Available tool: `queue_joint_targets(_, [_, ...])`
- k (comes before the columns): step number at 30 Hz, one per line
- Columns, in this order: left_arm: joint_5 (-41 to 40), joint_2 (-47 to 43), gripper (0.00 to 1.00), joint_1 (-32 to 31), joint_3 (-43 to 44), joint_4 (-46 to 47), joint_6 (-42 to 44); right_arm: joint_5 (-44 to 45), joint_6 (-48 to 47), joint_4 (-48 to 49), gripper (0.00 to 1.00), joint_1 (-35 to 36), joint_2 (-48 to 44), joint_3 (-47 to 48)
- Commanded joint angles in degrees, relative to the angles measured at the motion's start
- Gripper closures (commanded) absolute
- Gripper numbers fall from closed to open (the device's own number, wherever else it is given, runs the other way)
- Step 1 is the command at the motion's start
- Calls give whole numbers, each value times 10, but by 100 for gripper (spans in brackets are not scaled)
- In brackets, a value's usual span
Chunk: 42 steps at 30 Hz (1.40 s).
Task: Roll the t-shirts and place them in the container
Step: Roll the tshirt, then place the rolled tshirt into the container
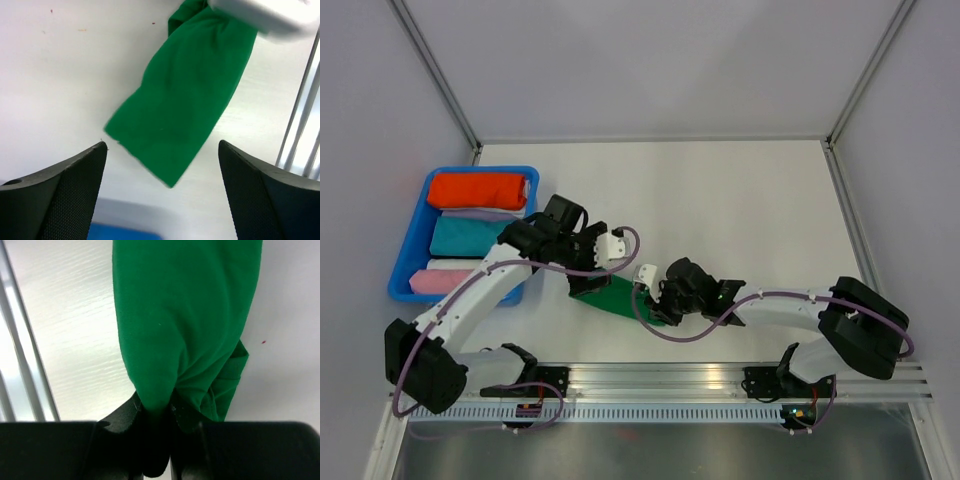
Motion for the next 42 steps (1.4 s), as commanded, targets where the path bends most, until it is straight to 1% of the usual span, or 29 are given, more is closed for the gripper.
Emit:
queue_joint_targets(1, [20, -47, 0, -1, -29, -22, 166, -96, 53, 57, 90, -22, -35, -30])
queue_joint_targets(3, [38, -68, 0, -13, -80, 9, 223, -104, 54, 69, 89, -30, -42, -43])
queue_joint_targets(4, [41, -71, 0, -17, -96, 53, 233, -112, 56, 83, 89, -34, -42, -47])
queue_joint_targets(6, [41, -58, 0, -33, -124, 88, 253, -122, 63, 91, 89, -42, -36, -53])
queue_joint_targets(8, [39, -38, 0, -51, -127, 121, 251, -137, 69, 105, 89, -50, -33, -57])
queue_joint_targets(10, [40, -12, 0, -61, -119, 131, 229, -144, 81, 117, 89, -56, -28, -63])
queue_joint_targets(11, [44, -8, 0, -69, -118, 138, 218, -149, 83, 123, 89, -59, -28, -67])
queue_joint_targets(15, [65, -6, 0, -79, -144, 147, 218, -163, 106, 158, 88, -74, -33, -87])
queue_joint_targets(20, [54, 32, 0, -114, -164, 187, 201, -164, 104, 171, 87, -77, -31, -92])
queue_joint_targets(24, [15, 63, 0, -125, -188, 264, 189, -165, 104, 174, 85, -81, -35, -98])
queue_joint_targets(27, [10, 81, 4, -124, -202, 285, 200, -164, 104, 179, 82, -81, -48, -106])
queue_joint_targets(28, [12, 86, 7, -124, -206, 294, 203, -162, 104, 180, 81, -82, -50, -107])
queue_joint_targets(29, [13, 92, 15, -125, -215, 303, 206, -161, 102, 181, 80, -81, -54, -106])
queue_joint_targets(30, [12, 93, 21, -125, -220, 312, 205, -161, 101, 179, 78, -82, -57, -105])
queue_joint_targets(31, [13, 94, 31, -125, -226, 326, 205, -161, 100, 178, 77, -82, -57, -103])
queue_joint_targets(33, [11, 95, 40, -125, -236, 331, 212, -161, 98, 165, 74, -82, -59, -95])
queue_joint_targets(34, [10, 94, 48, -125, -238, 331, 212, -161, 97, 160, 73, -82, -60, -92])
queue_joint_targets(35, [6, 93, 53, -125, -240, 331, 211, -161, 95, 154, 68, -82, -64, -89])
queue_joint_targets(36, [4, 91, 57, -125, -241, 332, 213, -160, 95, 144, 66, -83, -67, -89])
queue_joint_targets(37, [1, 89, 65, -125, -243, 331, 217, -159, 92, 139, 64, -83, -71, -88])
queue_joint_targets(38, [-3, 86, 68, -125, -248, 332, 227, -155, 90, 133, 57, -84, -80, -88])
queue_joint_targets(39, [-6, 83, 76, -125, -250, 331, 230, -150, 91, 114, 54, -85, -86, -87])
queue_joint_targets(40, [-9, 81, 80, -125, -251, 330, 238, -147, 91, 100, 49, -86, -100, -84])
queue_joint_targets(41, [-13, 80, 85, -125, -250, 331, 239, -142, 75, 84, 46, -87, -110, -80])
queue_joint_targets(42, [-15, 79, 88, -125, -250, 331, 239, -128, 73, 44, 43, -87, -119, -77])
